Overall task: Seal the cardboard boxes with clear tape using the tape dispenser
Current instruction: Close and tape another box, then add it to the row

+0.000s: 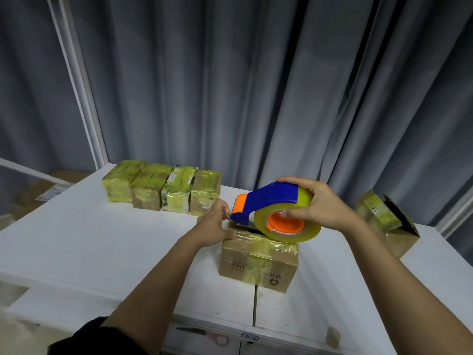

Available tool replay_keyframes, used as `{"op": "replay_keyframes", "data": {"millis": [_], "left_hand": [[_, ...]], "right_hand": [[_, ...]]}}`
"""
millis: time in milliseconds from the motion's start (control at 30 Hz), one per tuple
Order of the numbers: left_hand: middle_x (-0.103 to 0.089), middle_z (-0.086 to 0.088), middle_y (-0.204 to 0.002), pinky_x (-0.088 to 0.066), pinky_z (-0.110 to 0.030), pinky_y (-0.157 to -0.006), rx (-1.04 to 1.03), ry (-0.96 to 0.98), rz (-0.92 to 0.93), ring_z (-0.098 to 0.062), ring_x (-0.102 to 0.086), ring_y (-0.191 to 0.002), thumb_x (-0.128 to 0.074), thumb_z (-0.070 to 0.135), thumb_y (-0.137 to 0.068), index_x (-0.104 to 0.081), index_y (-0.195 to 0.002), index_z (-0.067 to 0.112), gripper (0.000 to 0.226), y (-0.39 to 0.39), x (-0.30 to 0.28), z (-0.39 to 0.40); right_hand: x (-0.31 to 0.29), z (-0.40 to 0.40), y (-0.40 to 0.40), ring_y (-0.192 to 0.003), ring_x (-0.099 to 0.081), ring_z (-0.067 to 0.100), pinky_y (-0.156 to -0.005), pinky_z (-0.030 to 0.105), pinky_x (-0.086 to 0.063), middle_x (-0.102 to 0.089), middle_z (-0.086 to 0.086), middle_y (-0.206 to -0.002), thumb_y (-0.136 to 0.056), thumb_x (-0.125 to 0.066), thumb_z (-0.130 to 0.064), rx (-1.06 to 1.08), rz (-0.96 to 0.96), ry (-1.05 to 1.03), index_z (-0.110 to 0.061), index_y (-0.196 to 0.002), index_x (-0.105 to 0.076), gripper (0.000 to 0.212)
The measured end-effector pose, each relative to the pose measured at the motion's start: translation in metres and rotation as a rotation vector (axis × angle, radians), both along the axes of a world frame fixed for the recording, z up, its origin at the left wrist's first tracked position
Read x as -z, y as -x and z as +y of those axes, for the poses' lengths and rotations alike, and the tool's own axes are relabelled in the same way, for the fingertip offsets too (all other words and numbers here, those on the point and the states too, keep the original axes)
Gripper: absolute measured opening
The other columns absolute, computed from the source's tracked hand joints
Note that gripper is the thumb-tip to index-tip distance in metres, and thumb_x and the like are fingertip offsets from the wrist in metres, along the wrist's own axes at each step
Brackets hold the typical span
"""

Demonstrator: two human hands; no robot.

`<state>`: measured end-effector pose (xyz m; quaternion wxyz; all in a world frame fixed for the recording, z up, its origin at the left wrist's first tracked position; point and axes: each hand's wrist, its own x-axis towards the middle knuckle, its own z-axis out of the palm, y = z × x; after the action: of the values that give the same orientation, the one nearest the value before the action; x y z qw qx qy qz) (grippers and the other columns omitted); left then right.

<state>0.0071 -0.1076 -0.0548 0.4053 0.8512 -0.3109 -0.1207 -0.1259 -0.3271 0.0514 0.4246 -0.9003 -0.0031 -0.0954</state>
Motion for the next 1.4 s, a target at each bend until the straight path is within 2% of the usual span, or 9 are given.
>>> {"op": "replay_keyframes", "data": {"millis": [333, 500, 567, 633, 767, 967, 1133, 1267, 1400], "left_hand": [[-0.053, -0.006, -0.115, -0.046, -0.027, -0.082, 0.003, 0.111, 0.288, -0.019, -0.051, -0.111, -0.068, 0.000, -0.081, -0.030, -0.101, 0.021, 0.048, -0.001, 0.008, 0.001], [-0.052, -0.006, -0.088, -0.040, -0.016, -0.070, -0.156, 0.246, 0.550, -0.011, -0.049, -0.077, -0.058, 0.006, -0.091, -0.041, -0.080, 0.016, 0.022, -0.006, -0.007, -0.002], [-0.065, -0.008, -0.096, -0.043, -0.018, -0.087, -0.216, 0.311, 0.579, -0.015, -0.059, -0.090, -0.051, 0.022, -0.098, -0.049, -0.096, 0.010, 0.012, -0.006, -0.006, -0.004], [-0.068, -0.007, -0.110, -0.038, -0.031, -0.100, -0.239, 0.310, 0.564, -0.017, -0.062, -0.102, -0.052, 0.033, -0.096, -0.046, -0.116, 0.013, 0.029, -0.004, -0.003, -0.004], [-0.059, -0.009, -0.117, -0.046, -0.024, -0.071, -0.287, 0.337, 0.571, -0.018, -0.060, -0.099, -0.063, 0.017, -0.091, -0.043, -0.115, 0.019, 0.032, -0.001, -0.010, -0.009], [-0.063, -0.005, -0.098, -0.049, -0.024, -0.068, -0.244, 0.383, 0.467, -0.015, -0.061, -0.087, -0.066, 0.009, -0.088, -0.048, -0.112, 0.017, 0.031, 0.002, -0.032, -0.005], [-0.066, -0.002, -0.082, -0.044, -0.029, -0.066, -0.304, 0.389, 0.248, -0.016, -0.059, -0.078, -0.065, 0.000, -0.083, -0.049, -0.105, 0.019, 0.033, -0.007, -0.060, 0.001], [-0.069, -0.001, -0.080, -0.043, -0.026, -0.059, -0.308, 0.378, 0.187, -0.012, -0.059, -0.070, -0.071, 0.002, -0.080, -0.046, -0.105, 0.018, 0.039, -0.010, -0.081, 0.006], [-0.071, -0.007, -0.085, -0.050, -0.031, -0.078, -0.383, 0.393, 0.167, -0.021, -0.066, -0.084, -0.073, 0.001, -0.076, -0.045, -0.098, 0.022, 0.042, -0.020, -0.085, 0.018]], "right_hand": [[0.030, -0.006, -0.009, -0.104, -0.062, 0.009, -0.075, 0.026, -0.058, -0.065, -0.017, -0.111, -0.073, -0.083, -0.020, -0.004, 0.036, -0.064, -0.044, -0.121, -0.056, 0.060], [0.033, -0.008, -0.011, -0.104, -0.062, 0.010, -0.078, 0.029, -0.059, -0.064, -0.017, -0.112, -0.075, -0.082, -0.019, -0.004, 0.034, -0.048, -0.042, -0.123, -0.056, 0.060], [0.034, -0.007, -0.012, -0.104, -0.062, 0.010, -0.078, 0.028, -0.058, -0.064, -0.016, -0.111, -0.075, -0.082, -0.017, 0.004, 0.028, -0.051, -0.042, -0.122, -0.056, 0.059], [0.034, -0.006, -0.012, -0.104, -0.062, 0.009, -0.076, 0.026, -0.058, -0.064, -0.017, -0.110, -0.075, -0.081, -0.016, 0.000, 0.019, -0.054, -0.043, -0.120, -0.056, 0.058], [0.033, -0.006, -0.008, -0.105, -0.061, 0.009, -0.074, 0.026, -0.058, -0.063, -0.020, -0.110, -0.075, -0.082, -0.016, -0.006, 0.013, -0.054, -0.046, -0.117, -0.055, 0.058], [0.019, -0.003, 0.004, -0.107, -0.060, 0.008, -0.076, 0.028, -0.059, -0.060, -0.023, -0.112, -0.072, -0.085, -0.022, 0.009, -0.050, -0.028, -0.045, -0.122, -0.053, 0.064], [0.009, 0.017, 0.018, -0.111, -0.049, -0.004, -0.079, 0.014, -0.051, -0.046, -0.034, -0.118, -0.071, -0.084, -0.033, -0.022, -0.094, 0.212, -0.057, -0.129, -0.033, 0.081], [0.021, 0.020, 0.027, -0.112, -0.049, -0.003, -0.079, 0.014, -0.051, -0.046, -0.032, -0.120, -0.071, -0.084, -0.027, -0.006, -0.143, 0.187, -0.051, -0.132, -0.032, 0.083], [0.020, 0.016, 0.036, -0.112, -0.048, -0.001, -0.081, 0.013, -0.047, -0.043, -0.032, -0.119, -0.071, -0.083, -0.024, 0.045, -0.180, 0.220, -0.052, -0.133, -0.032, 0.085]]}}
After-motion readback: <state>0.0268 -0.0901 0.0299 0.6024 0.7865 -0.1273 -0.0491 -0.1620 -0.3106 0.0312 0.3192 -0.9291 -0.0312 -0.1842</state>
